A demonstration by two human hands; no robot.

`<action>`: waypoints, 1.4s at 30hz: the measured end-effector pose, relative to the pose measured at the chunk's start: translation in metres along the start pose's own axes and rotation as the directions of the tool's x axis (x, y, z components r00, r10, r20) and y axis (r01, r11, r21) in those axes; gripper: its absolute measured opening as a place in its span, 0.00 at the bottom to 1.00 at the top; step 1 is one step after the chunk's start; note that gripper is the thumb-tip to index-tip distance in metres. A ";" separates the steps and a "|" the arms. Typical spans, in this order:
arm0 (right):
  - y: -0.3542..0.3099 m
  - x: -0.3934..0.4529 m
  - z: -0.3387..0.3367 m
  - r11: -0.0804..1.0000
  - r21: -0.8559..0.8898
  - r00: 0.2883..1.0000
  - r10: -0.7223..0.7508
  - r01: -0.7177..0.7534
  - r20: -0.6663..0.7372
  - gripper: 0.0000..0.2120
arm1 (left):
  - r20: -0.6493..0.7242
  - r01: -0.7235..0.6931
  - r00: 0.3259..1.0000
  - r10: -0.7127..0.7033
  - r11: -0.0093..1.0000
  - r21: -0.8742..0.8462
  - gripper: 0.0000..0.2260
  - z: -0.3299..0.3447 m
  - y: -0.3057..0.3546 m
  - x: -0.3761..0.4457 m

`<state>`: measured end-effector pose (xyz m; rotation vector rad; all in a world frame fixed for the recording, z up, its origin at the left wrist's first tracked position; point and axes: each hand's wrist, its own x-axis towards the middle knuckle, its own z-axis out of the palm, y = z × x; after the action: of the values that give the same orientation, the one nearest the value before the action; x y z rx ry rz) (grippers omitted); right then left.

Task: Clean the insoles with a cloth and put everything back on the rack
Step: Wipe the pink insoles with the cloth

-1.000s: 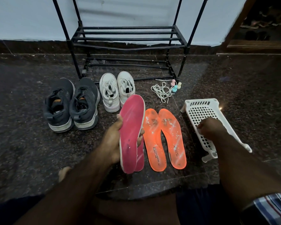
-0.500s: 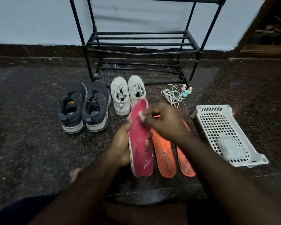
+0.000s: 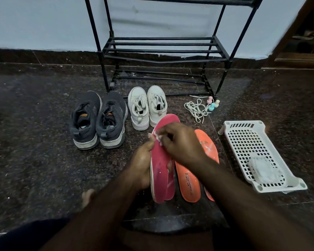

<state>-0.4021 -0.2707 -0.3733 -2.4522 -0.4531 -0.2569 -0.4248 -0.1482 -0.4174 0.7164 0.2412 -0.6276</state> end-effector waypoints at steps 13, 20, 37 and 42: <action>0.003 0.005 0.007 0.997 -0.051 0.996 0.051 -0.055 -0.070 0.08 | -0.035 0.017 0.999 -0.016 0.999 0.043 0.28 -0.003 -0.002 -0.001; -0.010 -0.009 0.011 0.999 0.041 1.000 0.007 -0.006 -0.030 0.07 | -0.049 0.015 0.999 -0.016 0.999 -0.028 0.25 0.001 -0.002 0.000; 0.007 0.007 -0.015 0.995 -0.019 0.990 0.099 -0.102 -0.102 0.06 | 0.013 0.027 1.000 -0.028 0.998 0.052 0.38 -0.013 0.000 0.003; 0.000 0.000 -0.005 0.997 -0.062 0.994 0.045 -0.039 0.100 0.13 | 0.013 -0.020 1.000 0.020 1.000 0.013 0.32 -0.009 0.002 0.001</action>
<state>-0.4026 -0.2740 -0.3692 -2.5386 -0.4425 -0.1312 -0.4223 -0.1412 -0.4238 0.7270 0.2182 -0.6147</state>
